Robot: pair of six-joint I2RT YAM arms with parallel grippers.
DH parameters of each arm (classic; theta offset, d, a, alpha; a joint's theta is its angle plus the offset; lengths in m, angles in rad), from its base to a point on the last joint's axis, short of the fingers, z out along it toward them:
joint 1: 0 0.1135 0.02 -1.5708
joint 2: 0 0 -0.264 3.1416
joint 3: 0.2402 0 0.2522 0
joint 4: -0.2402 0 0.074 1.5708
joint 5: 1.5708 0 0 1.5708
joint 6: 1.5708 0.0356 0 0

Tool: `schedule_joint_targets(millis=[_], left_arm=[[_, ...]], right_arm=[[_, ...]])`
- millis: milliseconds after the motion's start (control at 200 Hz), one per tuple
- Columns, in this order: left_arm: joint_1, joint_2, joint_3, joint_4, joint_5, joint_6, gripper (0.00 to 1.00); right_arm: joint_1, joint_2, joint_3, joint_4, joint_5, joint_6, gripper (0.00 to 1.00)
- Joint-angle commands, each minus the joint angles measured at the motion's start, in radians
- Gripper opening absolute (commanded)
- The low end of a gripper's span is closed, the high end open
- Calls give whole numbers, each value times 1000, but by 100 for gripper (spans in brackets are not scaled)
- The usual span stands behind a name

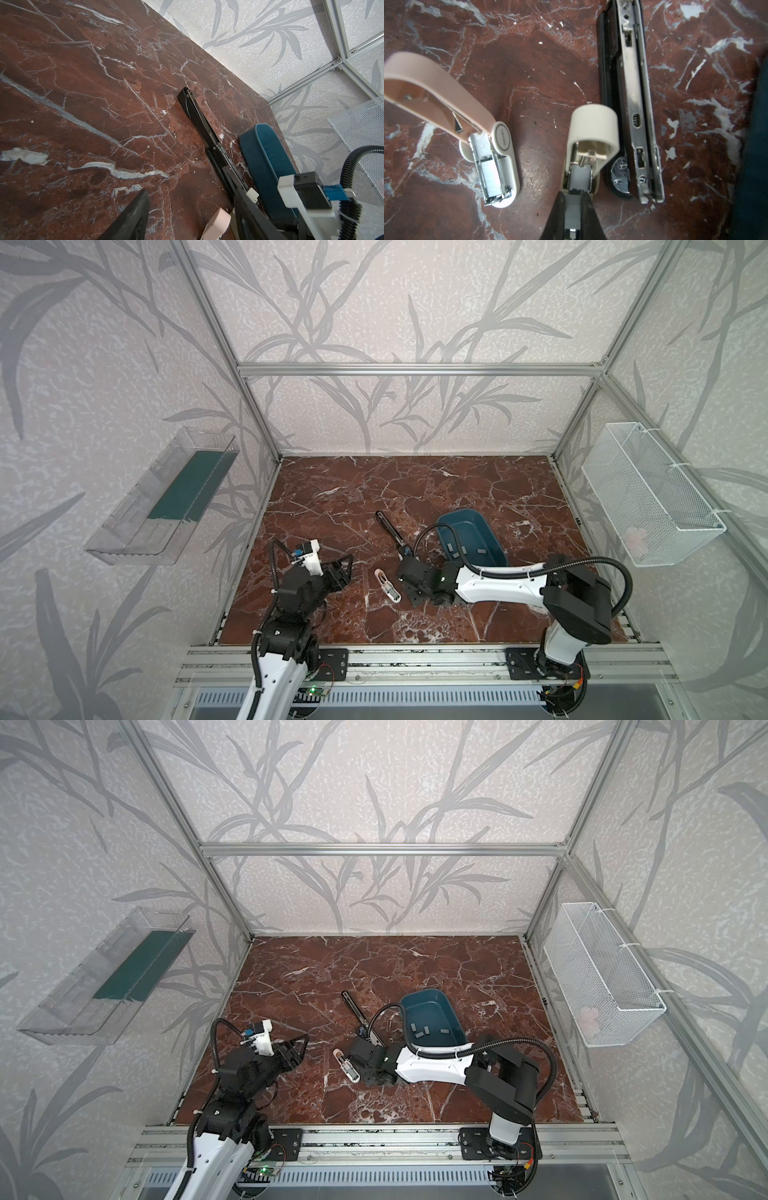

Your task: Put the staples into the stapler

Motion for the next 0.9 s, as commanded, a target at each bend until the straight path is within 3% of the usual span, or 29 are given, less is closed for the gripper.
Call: schedule_joint_targets(millis=[0, 895], left_arm=[[-7, -5, -3, 22, -13, -1, 66], [-10, -6, -4, 20, -19, 0, 65]], right_arm=[[6, -47, -10, 3, 14, 5, 11], [7, 6, 24, -27, 5, -17, 10]])
